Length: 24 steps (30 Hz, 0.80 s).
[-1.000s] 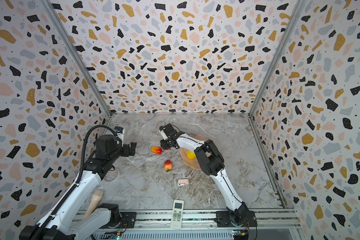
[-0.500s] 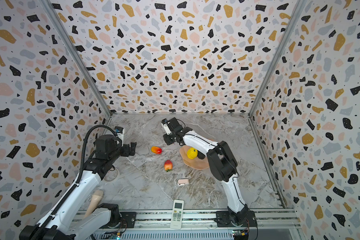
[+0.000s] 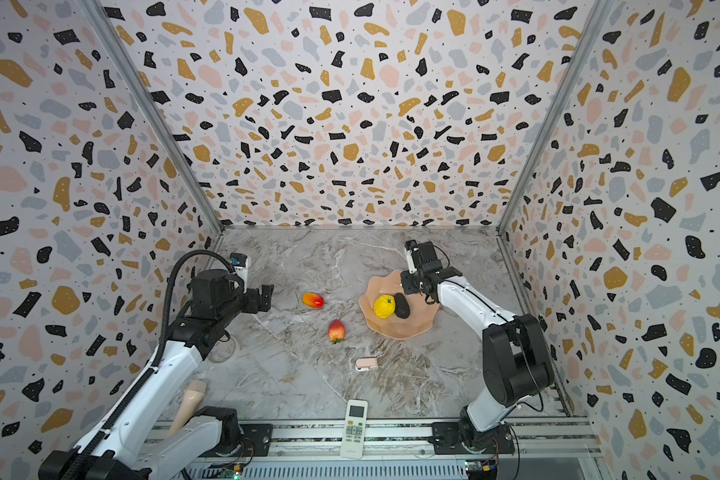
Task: Place and organize the fake fruits in the fruit bowl
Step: 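Carry the small mango into the pink bowl and open the right gripper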
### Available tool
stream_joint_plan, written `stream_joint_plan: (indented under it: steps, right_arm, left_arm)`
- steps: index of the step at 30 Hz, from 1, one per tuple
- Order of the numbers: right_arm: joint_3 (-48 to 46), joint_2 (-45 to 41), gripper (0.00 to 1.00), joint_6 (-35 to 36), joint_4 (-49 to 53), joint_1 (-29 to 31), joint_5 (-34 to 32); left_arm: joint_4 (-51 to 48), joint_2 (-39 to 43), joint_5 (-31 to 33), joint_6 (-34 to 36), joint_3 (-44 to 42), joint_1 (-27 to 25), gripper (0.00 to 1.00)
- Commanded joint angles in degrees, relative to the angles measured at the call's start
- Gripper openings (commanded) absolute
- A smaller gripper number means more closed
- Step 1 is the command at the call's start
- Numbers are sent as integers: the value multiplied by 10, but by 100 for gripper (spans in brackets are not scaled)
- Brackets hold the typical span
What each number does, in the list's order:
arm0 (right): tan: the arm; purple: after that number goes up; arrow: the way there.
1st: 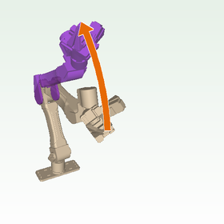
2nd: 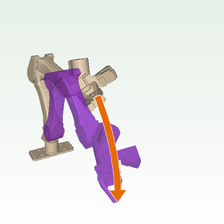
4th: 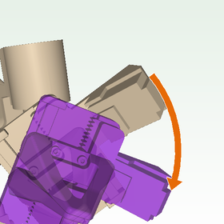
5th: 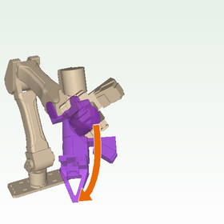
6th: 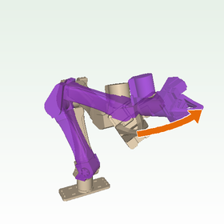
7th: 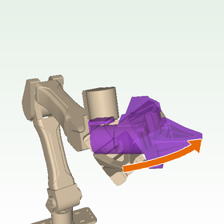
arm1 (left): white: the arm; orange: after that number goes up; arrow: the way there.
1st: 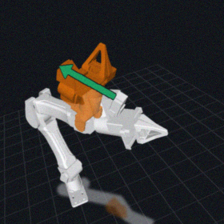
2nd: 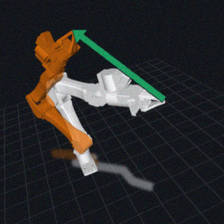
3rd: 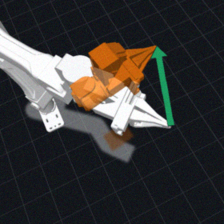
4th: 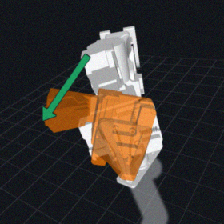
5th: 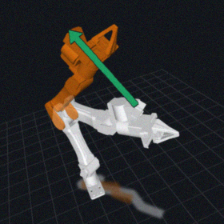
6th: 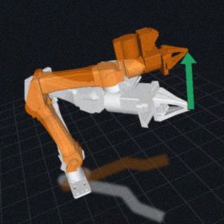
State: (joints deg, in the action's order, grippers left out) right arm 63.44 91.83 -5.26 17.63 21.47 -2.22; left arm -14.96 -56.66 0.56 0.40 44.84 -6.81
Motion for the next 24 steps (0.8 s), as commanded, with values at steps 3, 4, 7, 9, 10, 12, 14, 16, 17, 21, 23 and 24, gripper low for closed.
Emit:
stream_joint_plan:
  steps: [3, 4, 7, 9, 10, 12, 14, 16, 17, 21, 23, 24]
  right_arm:
    - [-15, 2, 16, -4, -21, -7, 10]
    - [-17, 8, 17, -3, -23, -9, 10]
    - [-22, 21, 23, -2, -31, -12, 12]
    - [-24, 28, 28, -2, -34, -15, 12]
    - [-26, 31, 30, -1, -35, -17, 12]
    - [-28, 35, 35, -1, -38, -21, 12]
    - [-31, 39, 37, -1, -42, -24, 13]
    - [-32, 41, 40, -1, -43, -26, 15]
    - [-32, 41, 42, -1, -43, -27, 15]
    - [-29, 42, 51, 1, -41, -28, 16]
    - [-27, 42, 55, 3, -38, -28, 15]
    - [-25, 40, 56, 4, -37, -28, 15]
  left_arm:
    - [16, -5, -11, -1, 14, 3, 100]
    - [16, -5, -11, -1, 14, 3, 100]
    - [16, -4, -11, -1, 13, 2, 100]
    - [16, -5, -11, -1, 13, 2, 100]
    - [16, -5, -11, -1, 13, 3, 100]
    - [16, -6, -12, -1, 14, 3, 99]
    - [16, -6, -12, 0, 14, 2, 100]
    - [15, -6, -12, 0, 14, 2, 99]
    - [15, -6, -13, 0, 14, 2, 100]
    - [17, -7, -13, 0, 15, 3, 99]
    - [16, -8, -13, 0, 15, 3, 100]
    - [17, -8, -14, 0, 15, 3, 100]
